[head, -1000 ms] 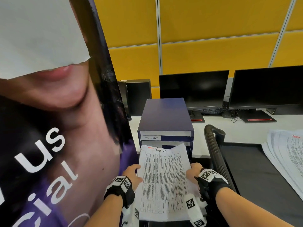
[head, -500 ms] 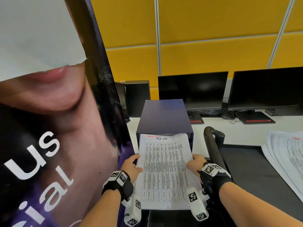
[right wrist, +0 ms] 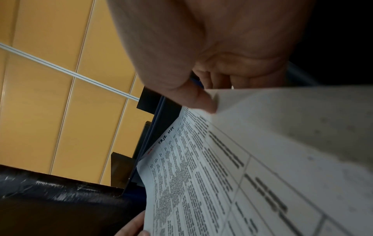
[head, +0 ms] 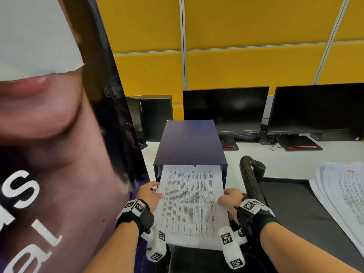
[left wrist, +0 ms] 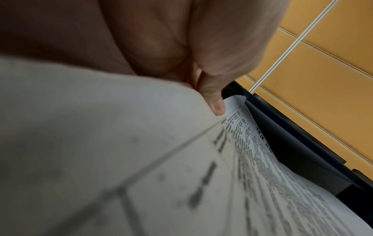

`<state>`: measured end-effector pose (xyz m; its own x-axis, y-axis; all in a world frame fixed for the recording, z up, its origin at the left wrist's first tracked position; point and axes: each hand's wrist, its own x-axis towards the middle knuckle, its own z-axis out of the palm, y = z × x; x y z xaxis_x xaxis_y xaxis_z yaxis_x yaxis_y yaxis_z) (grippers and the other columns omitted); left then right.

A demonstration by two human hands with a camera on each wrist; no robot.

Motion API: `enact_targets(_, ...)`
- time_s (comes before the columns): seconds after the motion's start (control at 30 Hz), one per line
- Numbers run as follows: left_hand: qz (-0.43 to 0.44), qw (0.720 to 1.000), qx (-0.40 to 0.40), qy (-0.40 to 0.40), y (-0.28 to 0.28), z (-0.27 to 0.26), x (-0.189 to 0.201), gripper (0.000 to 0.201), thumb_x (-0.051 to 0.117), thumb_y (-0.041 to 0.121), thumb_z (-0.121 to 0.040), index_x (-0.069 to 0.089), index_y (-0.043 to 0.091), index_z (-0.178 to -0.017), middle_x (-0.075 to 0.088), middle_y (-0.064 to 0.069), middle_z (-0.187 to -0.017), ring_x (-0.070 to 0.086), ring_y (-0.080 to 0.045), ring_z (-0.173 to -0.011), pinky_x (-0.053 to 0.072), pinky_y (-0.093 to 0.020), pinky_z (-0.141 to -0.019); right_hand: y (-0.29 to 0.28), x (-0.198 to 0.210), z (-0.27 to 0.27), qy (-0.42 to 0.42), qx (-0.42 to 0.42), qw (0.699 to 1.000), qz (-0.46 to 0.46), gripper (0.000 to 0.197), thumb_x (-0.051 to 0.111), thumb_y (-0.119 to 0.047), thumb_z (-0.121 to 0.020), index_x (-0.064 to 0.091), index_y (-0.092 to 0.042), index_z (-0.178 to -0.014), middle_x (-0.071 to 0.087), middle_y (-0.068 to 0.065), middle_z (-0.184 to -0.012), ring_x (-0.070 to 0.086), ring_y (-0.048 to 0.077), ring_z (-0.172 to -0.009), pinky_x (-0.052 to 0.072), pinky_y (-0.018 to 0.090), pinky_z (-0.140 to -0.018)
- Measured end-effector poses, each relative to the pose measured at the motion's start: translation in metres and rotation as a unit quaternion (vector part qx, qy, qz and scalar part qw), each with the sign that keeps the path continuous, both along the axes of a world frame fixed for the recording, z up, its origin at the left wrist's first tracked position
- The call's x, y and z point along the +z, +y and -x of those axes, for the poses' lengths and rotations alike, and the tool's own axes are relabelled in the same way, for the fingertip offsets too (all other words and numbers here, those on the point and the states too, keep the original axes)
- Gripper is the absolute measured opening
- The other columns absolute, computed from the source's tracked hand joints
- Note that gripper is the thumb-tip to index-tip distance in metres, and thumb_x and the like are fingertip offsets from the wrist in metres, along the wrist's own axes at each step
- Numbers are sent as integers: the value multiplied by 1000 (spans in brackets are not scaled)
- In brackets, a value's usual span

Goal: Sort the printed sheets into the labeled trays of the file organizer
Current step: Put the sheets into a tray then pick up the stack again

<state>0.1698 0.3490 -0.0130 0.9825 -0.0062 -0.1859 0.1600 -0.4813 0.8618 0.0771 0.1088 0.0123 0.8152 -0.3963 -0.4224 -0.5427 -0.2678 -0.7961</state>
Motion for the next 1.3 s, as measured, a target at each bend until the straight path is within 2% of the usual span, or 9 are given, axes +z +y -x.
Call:
enact_targets(0.2, -34, 999, 4, 2, -1, -11, -2, 38, 70, 14, -82, 58, 6, -117, 64, -11, -106, 58, -23, -91, 46, -27, -86, -7, 3, -23, -14, -75, 997, -11, 46, 52, 5, -86, 46, 4, -131, 62, 22, -108, 59, 36, -100, 47, 33, -86)
enact_targets(0.33, 24, 995, -33, 92, 10, -3, -5, 17, 62, 17, -90, 63, 4, -101, 68, -7, -84, 65, -23, -81, 54, -36, -82, -4, 7, -37, -11, -111, 994, -15, 39, 46, 8, -88, 50, 5, -127, 58, 23, -113, 57, 37, -104, 45, 35, -91)
enact_targets(0.5, 35, 983, -70, 169, 21, 10, -6, 6, 57, 12, -93, 63, 10, -92, 64, -4, -64, 57, -12, -44, 54, -28, -52, -3, 17, -46, -30, -121, 992, -11, 32, 44, 8, -90, 56, 7, -119, 59, 21, -108, 55, 39, -111, 43, 32, -86)
enact_targets(0.7, 60, 992, -4, 106, 12, 1, -6, 19, 56, 2, -90, 68, 12, -79, 65, -14, -76, 53, -23, -63, 43, -24, -49, -4, 13, -41, 5, -81, 997, 12, 36, 50, -5, -87, 54, 1, -122, 59, 18, -104, 59, 37, -99, 46, 34, -81)
enact_targets(0.8, 85, 992, 31, 91, 1, -5, -3, 11, 58, 2, -89, 68, 6, -93, 63, -16, -83, 51, -24, -62, 43, -21, -45, -7, 3, -41, 51, -44, 998, 9, 33, 64, -18, -79, 57, -5, -109, 56, 14, -98, 62, 34, -90, 50, 30, -65)
enact_targets(0.9, 105, 989, 70, 76, -7, -9, -2, 18, 59, 6, -90, 66, 5, -107, 66, -16, -96, 62, -30, -75, 55, -30, -49, -9, -4, -45, 65, -24, 997, -14, 46, 62, -17, -78, 56, -1, -121, 56, 11, -102, 59, 33, -111, 54, 39, -86)
enact_targets(0.97, 125, 984, 75, 98, -9, -5, 2, 11, 57, 6, -92, 66, 6, -96, 66, -17, -101, 64, -36, -93, 58, -46, -65, -13, -9, -47, 80, -13, 996, -28, 43, 61, -17, -76, 59, -1, -116, 58, 10, -99, 60, 34, -109, 53, 43, -90)
enact_targets(1.1, 136, 980, 54, 135, -10, 8, 13, 24, 48, 0, -94, 61, 9, -76, 65, -18, -96, 63, -33, -85, 57, -35, -47, -11, -9, -39, 97, -13, 995, -3, 24, 53, -22, -66, 62, -6, -82, 65, 17, -85, 64, 38, -84, 53, 50, -85)
enact_targets(1.3, 99, 985, 20, 142, -16, 20, 46, 20, 38, -5, -91, 58, 1, -91, 64, -22, -101, 63, -28, -72, 57, -35, -47, 8, 18, -32, 61, -16, 998, -10, 21, 52, -16, -64, 59, -4, -80, 62, 15, -80, 63, 33, -77, 52, 50, -84)
